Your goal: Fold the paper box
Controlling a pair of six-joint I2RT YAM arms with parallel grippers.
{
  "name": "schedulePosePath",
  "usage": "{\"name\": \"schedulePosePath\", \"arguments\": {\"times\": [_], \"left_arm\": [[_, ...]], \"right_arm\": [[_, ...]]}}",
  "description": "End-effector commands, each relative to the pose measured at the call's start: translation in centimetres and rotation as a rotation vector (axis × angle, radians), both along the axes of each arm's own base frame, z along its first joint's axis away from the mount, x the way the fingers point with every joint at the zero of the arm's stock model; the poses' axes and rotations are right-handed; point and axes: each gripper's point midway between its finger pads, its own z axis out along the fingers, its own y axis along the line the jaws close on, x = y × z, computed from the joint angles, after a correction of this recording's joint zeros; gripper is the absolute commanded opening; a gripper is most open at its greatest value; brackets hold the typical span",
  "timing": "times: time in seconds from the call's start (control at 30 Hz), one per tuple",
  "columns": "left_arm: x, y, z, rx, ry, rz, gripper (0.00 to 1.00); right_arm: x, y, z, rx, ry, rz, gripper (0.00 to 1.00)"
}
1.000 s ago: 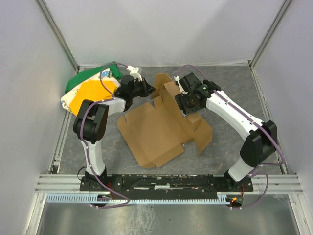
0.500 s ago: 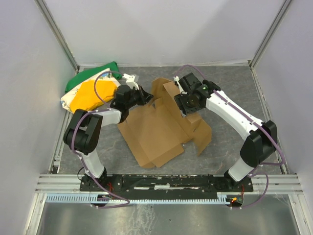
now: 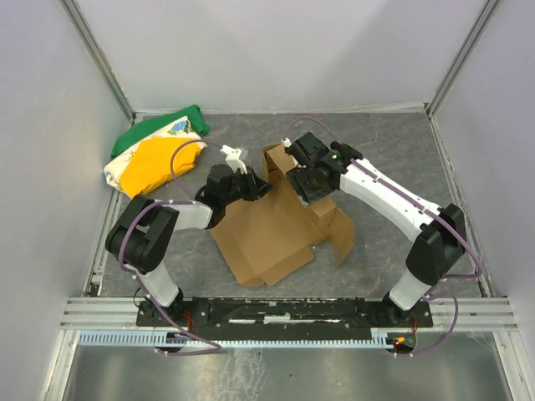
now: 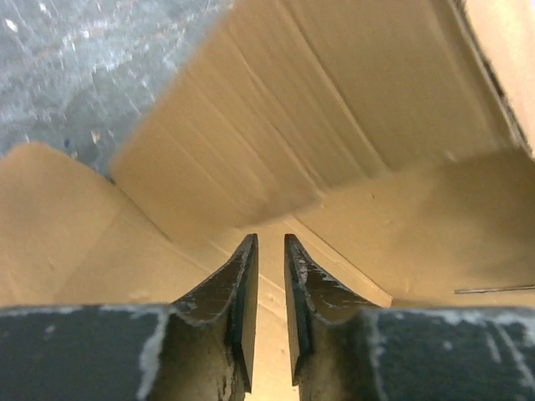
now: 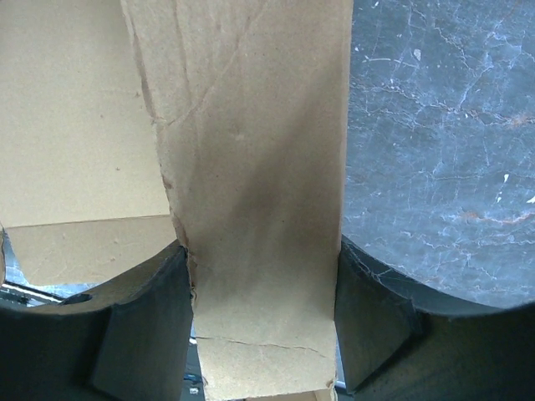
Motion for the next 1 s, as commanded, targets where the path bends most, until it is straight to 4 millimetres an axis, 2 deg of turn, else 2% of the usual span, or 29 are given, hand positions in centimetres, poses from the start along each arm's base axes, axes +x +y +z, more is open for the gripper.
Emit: {"name": "schedulePosePath", "arguments": {"times": [0.0,0.07,0.17,0.33,0.43,0.5,0.57,0.63,0.77,0.83,0.9,0.93,0.97], "left_arm": [[-1.0,-0.1,1.7,-0.053,-0.019,0.009,0.34],[-1.4,0.2,1.7,-0.044,-0.019,0.011,0.45],[-2.1,0.8,1.8,-0.024,-0.025,0.015,0.51],[-2.4,3.6,4.2,0.041,-0.08,0.121,0.53],[-1.3,6.5,6.0,0.142,-0.159,0.248,0.62],[-0.1,8.2,6.1,0.229,-0.235,0.32,0.65],[1.1,9.4,5.5,0.302,-0.262,0.379,0.63],[2.0,9.2,4.7,0.378,-0.282,0.344,0.61],[2.9,7.3,2.6,0.441,-0.377,0.199,0.53],[3.3,7.3,2.6,0.425,-0.449,0.213,0.5],[3.7,7.1,4.5,0.355,-0.583,0.23,0.48],[3.5,6.9,4.2,0.349,-0.607,0.211,0.47],[3.8,6.9,5.0,0.325,-0.65,0.213,0.46]], "right_arm": [[-2.7,0.5,-4.2,-0.058,0.158,0.001,0.36],[-2.7,0.6,-4.3,-0.062,0.157,0.001,0.35],[-2.8,0.9,-4.4,-0.058,0.155,0.0,0.35],[-3.0,1.1,-4.6,-0.063,0.158,0.002,0.35],[-3.1,1.1,-4.7,-0.065,0.159,0.002,0.35],[-3.1,1.2,-4.7,-0.062,0.158,0.005,0.35],[-3.2,1.3,-4.8,-0.061,0.162,0.008,0.35],[-3.3,1.4,-4.9,-0.06,0.163,0.01,0.35],[-3.3,1.3,-4.8,-0.061,0.162,0.018,0.35],[-3.3,1.3,-4.6,-0.063,0.161,0.023,0.35],[-3.4,1.1,-4.4,-0.066,0.157,0.027,0.35],[-3.4,1.0,-4.3,-0.068,0.155,0.029,0.35],[-3.4,1.0,-4.2,-0.072,0.155,0.031,0.35]]}}
